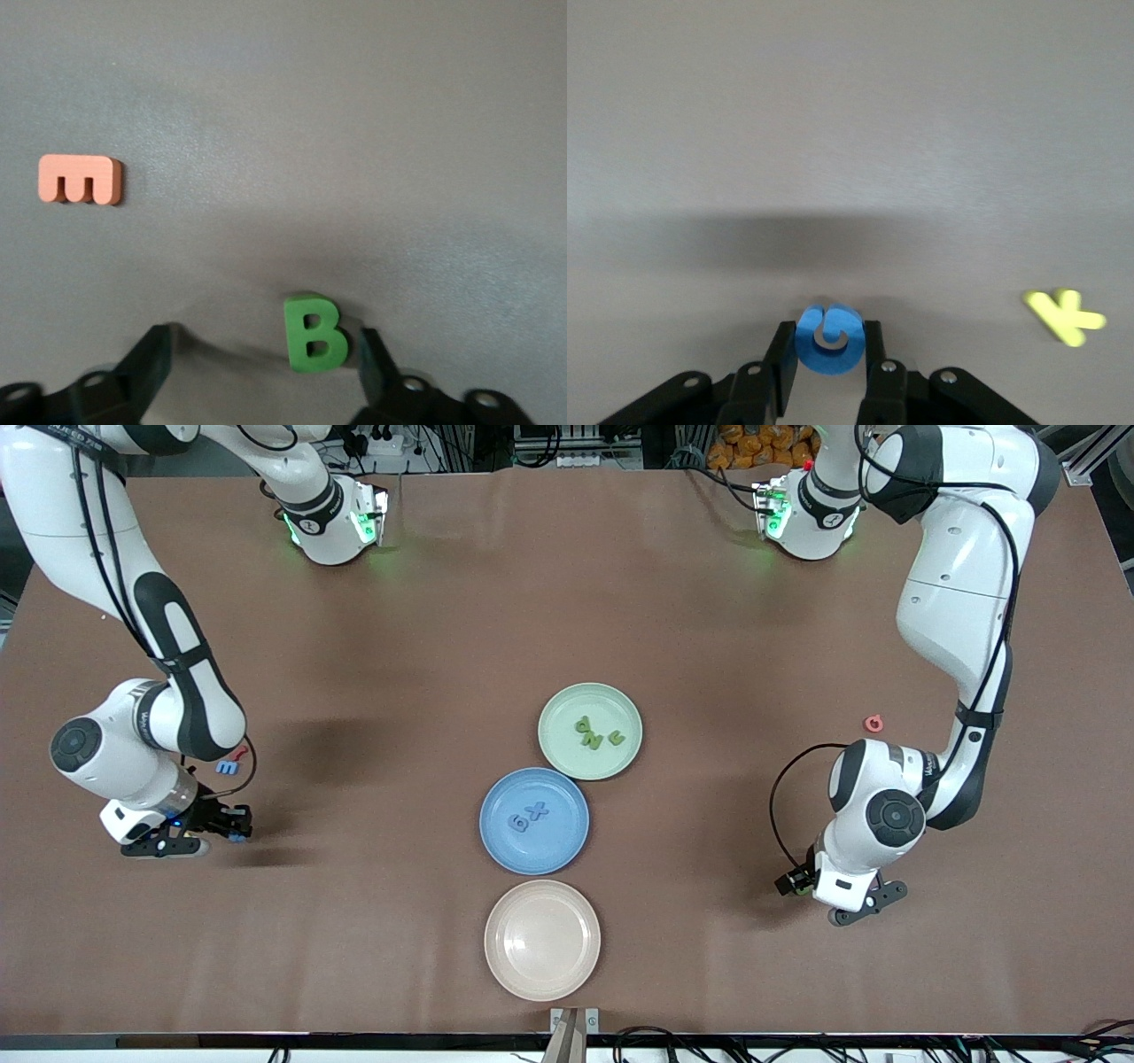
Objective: Sort letters by color into matching plates
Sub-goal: 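Carry the blue G toward the blue plate while the left gripper grasps B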
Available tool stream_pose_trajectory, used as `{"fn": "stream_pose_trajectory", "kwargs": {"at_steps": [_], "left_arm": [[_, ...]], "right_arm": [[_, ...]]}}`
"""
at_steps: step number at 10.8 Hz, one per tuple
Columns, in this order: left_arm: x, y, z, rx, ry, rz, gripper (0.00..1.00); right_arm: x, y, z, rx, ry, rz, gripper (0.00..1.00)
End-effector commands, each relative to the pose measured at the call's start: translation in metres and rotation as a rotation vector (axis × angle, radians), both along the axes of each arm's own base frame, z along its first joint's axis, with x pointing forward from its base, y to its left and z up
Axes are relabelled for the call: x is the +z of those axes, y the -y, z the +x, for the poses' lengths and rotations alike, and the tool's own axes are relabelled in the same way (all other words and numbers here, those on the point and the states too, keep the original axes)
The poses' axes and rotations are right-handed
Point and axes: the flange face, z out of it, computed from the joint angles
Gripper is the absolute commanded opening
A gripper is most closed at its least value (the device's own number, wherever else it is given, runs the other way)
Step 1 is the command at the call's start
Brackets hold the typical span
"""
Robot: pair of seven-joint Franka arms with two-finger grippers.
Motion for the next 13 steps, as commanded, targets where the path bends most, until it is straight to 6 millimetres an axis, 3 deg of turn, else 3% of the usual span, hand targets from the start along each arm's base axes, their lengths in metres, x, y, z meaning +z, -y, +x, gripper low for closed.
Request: {"fn": "stream_pose_trajectory", "kwargs": {"at_steps": [1, 2, 6, 9, 11, 13], "left_arm": [[0.006, 0.004, 0.004, 0.024, 0.014, -0.017, 0.0], [0.007, 0.007, 0.004, 0.024, 0.016, -0.018, 0.0], [0.011, 0.011, 0.004, 0.022, 0.02, -0.022, 0.0], [0.038, 0.019, 0.004, 0.031, 0.04, -0.037, 0.0], [0.069, 0.048, -0.009, 0.093, 0.014, -0.057, 0.0], [0.091, 0.094, -0.028, 0.126, -0.025, -0.042, 0.0]], "right_arm": [[0.013, -0.052, 0.01, -0.098, 0.018, 0.073, 0.24], [0.017, -0.08, 0.014, -0.125, 0.027, 0.119, 0.24], [0.028, -0.161, 0.019, -0.229, 0.027, 0.212, 0.24], [0.05, -0.235, 0.024, -0.316, 0.038, 0.263, 0.24], [0.056, -0.289, 0.016, -0.336, 0.028, 0.288, 0.24], [0.059, -0.338, 0.011, -0.365, 0.021, 0.315, 0.24]]}}
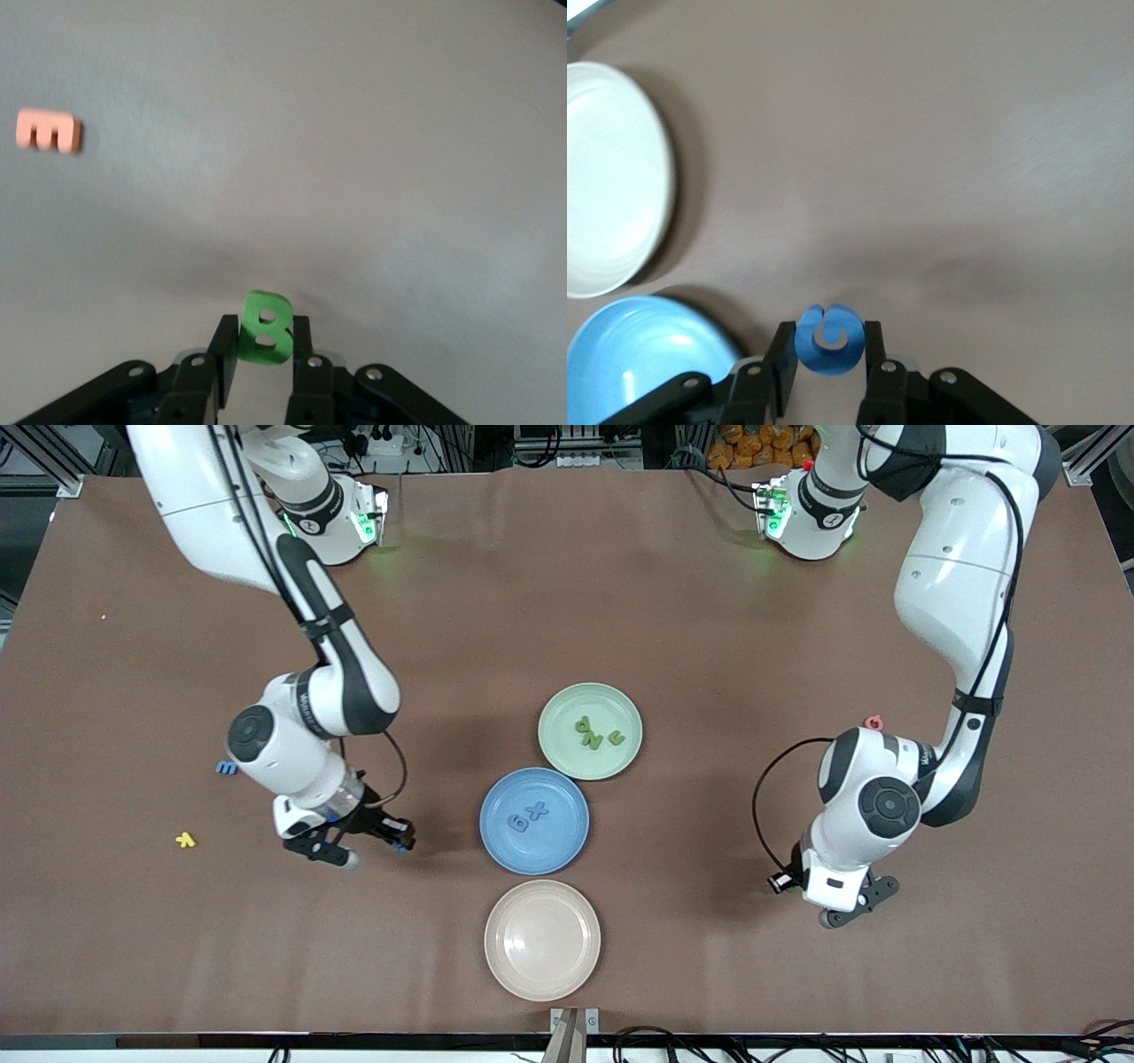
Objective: Sort letters by color into matching plates
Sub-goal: 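Carry the blue G toward the blue plate while the left gripper grasps B, then release the blue G onto the blue plate while the left gripper carries B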
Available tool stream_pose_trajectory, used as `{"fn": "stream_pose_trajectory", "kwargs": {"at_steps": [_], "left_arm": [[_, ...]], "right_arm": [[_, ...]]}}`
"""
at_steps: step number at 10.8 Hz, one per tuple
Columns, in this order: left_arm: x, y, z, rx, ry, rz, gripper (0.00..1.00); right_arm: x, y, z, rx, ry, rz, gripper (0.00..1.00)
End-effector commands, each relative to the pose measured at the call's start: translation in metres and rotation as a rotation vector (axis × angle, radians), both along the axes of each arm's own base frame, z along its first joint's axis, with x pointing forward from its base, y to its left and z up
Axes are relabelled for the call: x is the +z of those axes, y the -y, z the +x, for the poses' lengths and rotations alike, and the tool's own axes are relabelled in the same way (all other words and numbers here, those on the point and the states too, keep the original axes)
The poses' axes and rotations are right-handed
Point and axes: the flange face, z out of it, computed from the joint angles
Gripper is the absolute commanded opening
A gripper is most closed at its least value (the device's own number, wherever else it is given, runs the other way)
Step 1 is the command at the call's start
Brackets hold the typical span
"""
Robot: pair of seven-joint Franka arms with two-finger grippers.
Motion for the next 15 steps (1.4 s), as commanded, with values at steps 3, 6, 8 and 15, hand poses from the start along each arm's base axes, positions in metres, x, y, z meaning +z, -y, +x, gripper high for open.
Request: {"fn": "stream_pose_trajectory", "kwargs": {"at_steps": [3, 6, 8, 15], "left_arm": [[0.038, 0.117, -0.073, 0.128, -0.091, 0.032, 0.0], [0.032, 0.155, -0.135, 0.138, -0.135, 0.081, 0.0], [0.022, 0.19, -0.167, 0.151, -0.149, 0.097, 0.0], [0.019, 0.287, -0.263, 0.182, -0.249, 0.142, 0.0]], "right_arm": [[0.008, -0.109, -0.004, -0.076, -0.008, 0.084, 0.24], [-0.007, -0.153, -0.018, -0.077, -0.045, 0.116, 0.24], [-0.02, -0.174, -0.03, -0.074, -0.072, 0.121, 0.24], [-0.021, -0.172, -0.034, -0.021, -0.068, 0.069, 1.0]]}}
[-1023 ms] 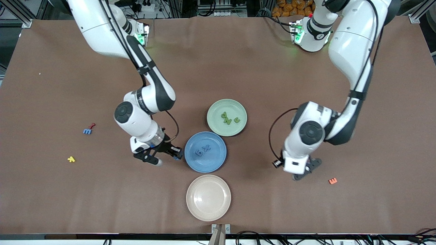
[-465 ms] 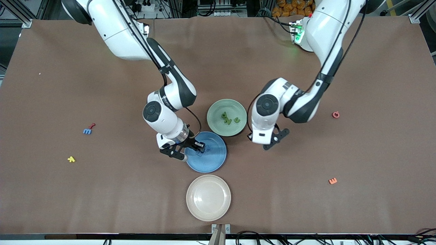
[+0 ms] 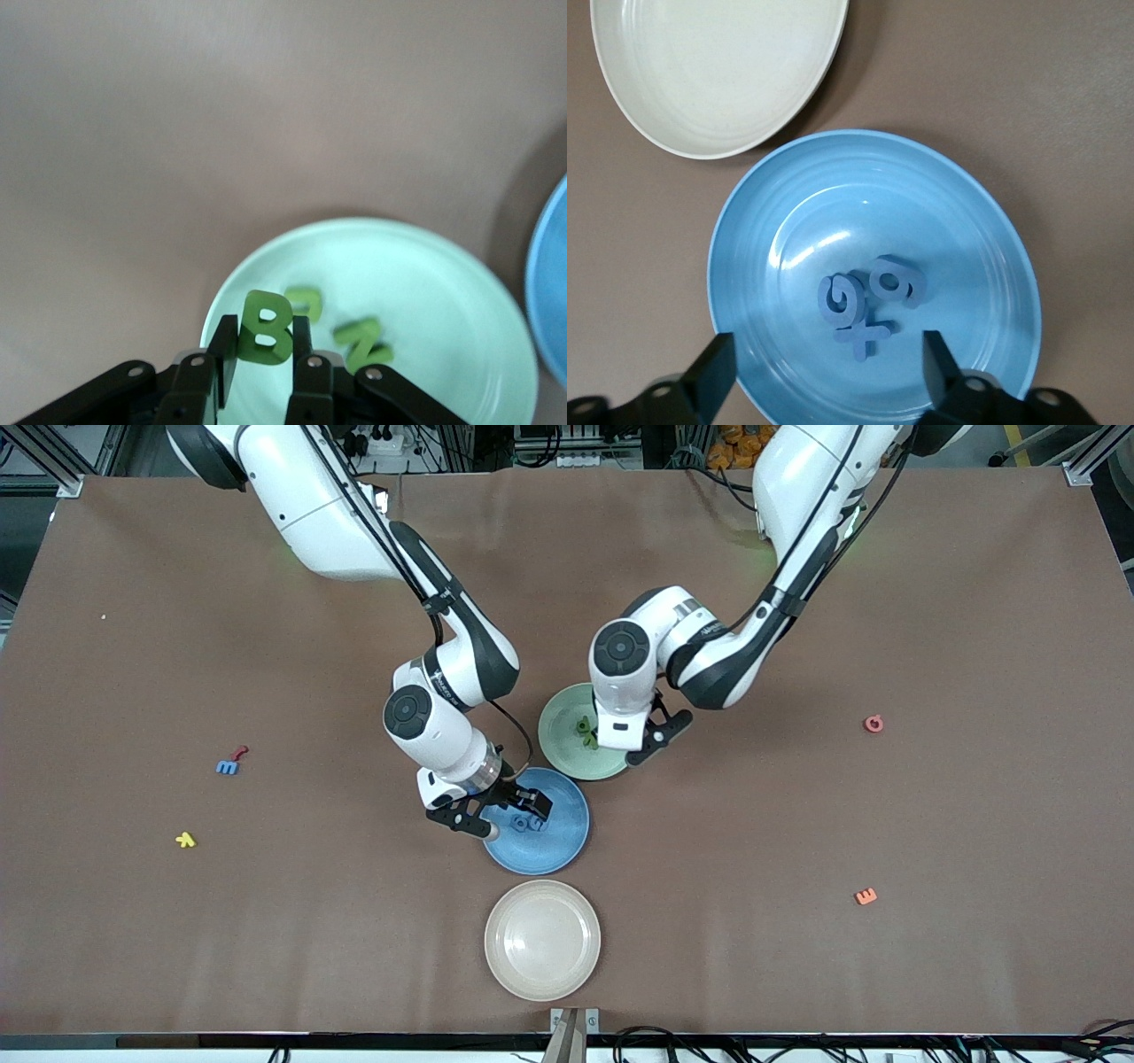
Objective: Sort letters by color into matching plates
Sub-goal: 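Drop the green B onto the green plate while the right gripper withdraws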
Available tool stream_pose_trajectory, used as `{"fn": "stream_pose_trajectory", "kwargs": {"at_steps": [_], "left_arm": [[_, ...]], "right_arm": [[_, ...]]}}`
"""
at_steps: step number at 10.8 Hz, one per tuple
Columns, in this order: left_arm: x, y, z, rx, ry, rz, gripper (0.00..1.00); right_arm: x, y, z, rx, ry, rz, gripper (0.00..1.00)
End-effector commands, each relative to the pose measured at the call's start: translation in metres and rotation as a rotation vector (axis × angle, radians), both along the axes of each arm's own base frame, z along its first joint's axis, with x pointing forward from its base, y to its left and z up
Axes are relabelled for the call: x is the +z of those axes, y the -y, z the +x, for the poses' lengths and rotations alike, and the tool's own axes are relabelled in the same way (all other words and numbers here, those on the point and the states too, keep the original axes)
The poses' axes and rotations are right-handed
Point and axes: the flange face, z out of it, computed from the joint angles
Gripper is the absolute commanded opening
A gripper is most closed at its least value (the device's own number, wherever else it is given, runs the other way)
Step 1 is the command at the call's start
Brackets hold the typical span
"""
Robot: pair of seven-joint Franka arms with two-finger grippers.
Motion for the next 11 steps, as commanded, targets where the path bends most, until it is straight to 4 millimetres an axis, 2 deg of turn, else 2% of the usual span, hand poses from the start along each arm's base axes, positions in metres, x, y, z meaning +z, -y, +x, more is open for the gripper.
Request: {"fn": "stream_pose_trajectory", "kwargs": {"at_steps": [1, 3, 4, 5, 6, 8, 9, 10, 11], "left_arm": [[0.002, 0.019, -0.036, 0.011, -0.043, 0.052, 0.0], [-0.016, 0.035, -0.057, 0.004, -0.069, 0.07, 0.0], [-0.026, 0.035, -0.059, 0.01, -0.082, 0.078, 0.19], [-0.029, 0.034, -0.058, 0.006, -0.087, 0.082, 0.99], [-0.03, 0.035, -0.061, 0.009, -0.086, 0.084, 1.0], [-0.025, 0.031, -0.052, -0.003, -0.074, 0.079, 1.0], [-0.018, 0.029, -0.044, -0.014, -0.06, 0.071, 1.0], [-0.007, 0.026, -0.033, -0.066, -0.049, 0.053, 1.0], [0.002, 0.011, -0.013, -0.099, -0.037, 0.041, 1.0]], "right_arm": [[0.003, 0.022, 0.011, 0.054, -0.012, -0.076, 1.0], [0.007, 0.066, 0.025, 0.136, -0.073, -0.144, 1.0], [0.008, 0.085, 0.031, 0.158, -0.084, -0.155, 1.0], [0.012, 0.11, 0.041, 0.149, -0.091, -0.165, 1.0], [0.011, 0.137, 0.049, 0.156, -0.091, -0.187, 1.0], [0.012, 0.187, 0.063, 0.189, -0.089, -0.203, 1.0], [0.009, 0.211, 0.066, 0.199, -0.089, -0.217, 1.0], [0.014, 0.245, 0.066, 0.215, -0.088, -0.229, 1.0], [0.02, 0.284, 0.058, 0.245, -0.089, -0.232, 1.0]]}}
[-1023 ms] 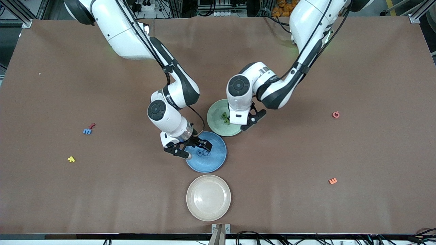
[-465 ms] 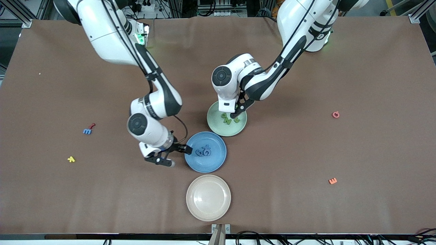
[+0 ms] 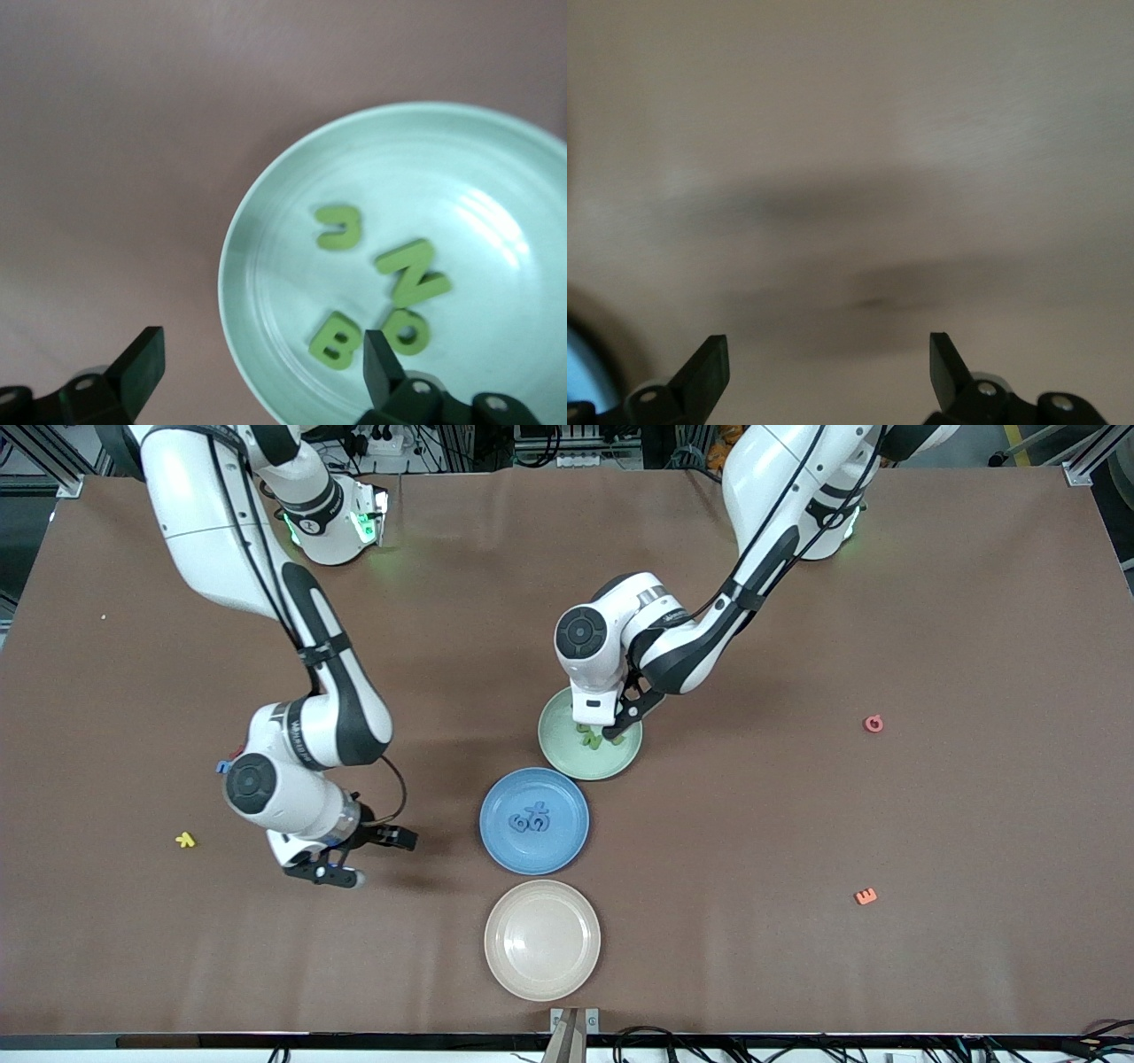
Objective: Sort letters by color into matching plates
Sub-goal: 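Grasp the blue W with the right gripper while the left gripper withdraws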
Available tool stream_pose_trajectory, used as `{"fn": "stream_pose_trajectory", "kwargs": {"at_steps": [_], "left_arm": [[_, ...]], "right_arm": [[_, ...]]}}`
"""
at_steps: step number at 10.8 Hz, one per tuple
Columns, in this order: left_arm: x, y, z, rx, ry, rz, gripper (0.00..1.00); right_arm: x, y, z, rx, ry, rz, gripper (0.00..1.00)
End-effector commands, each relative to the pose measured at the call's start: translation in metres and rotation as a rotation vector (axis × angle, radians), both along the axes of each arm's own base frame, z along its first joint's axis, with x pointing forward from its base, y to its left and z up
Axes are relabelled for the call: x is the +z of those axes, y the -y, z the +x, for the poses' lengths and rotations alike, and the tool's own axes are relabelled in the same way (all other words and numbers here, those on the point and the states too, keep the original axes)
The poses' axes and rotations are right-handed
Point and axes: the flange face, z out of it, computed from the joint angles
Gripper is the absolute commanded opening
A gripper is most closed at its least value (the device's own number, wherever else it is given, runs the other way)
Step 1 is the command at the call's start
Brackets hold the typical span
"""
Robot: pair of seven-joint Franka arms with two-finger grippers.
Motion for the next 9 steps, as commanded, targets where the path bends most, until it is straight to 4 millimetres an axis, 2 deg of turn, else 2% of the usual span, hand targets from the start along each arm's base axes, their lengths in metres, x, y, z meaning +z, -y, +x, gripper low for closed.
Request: {"fn": "stream_pose_trajectory", "kwargs": {"at_steps": [1, 2, 4, 5, 7, 9], "left_arm": [[0.041, -0.034, 0.053, -0.1, 0.038, -0.05, 1.0], [0.054, -0.052, 0.071, -0.139, 0.046, -0.063, 1.0], [0.078, -0.094, 0.104, -0.23, 0.062, -0.089, 1.0], [0.092, -0.12, 0.123, -0.281, 0.072, -0.101, 1.0], [0.119, -0.166, 0.154, -0.396, 0.095, -0.121, 1.0], [0.132, -0.211, 0.173, -0.6, 0.046, -0.128, 1.0]], "right_arm": [[0.019, 0.094, -0.023, 0.079, -0.016, -0.014, 1.0], [0.016, 0.126, -0.031, 0.11, -0.029, -0.043, 1.0], [0.005, 0.177, -0.047, 0.127, -0.072, -0.129, 1.0], [0.007, 0.2, -0.05, 0.098, -0.077, -0.142, 1.0], [0.004, 0.232, -0.058, 0.041, -0.092, -0.152, 1.0], [0.0, 0.263, -0.07, -0.007, -0.103, -0.154, 1.0]]}}
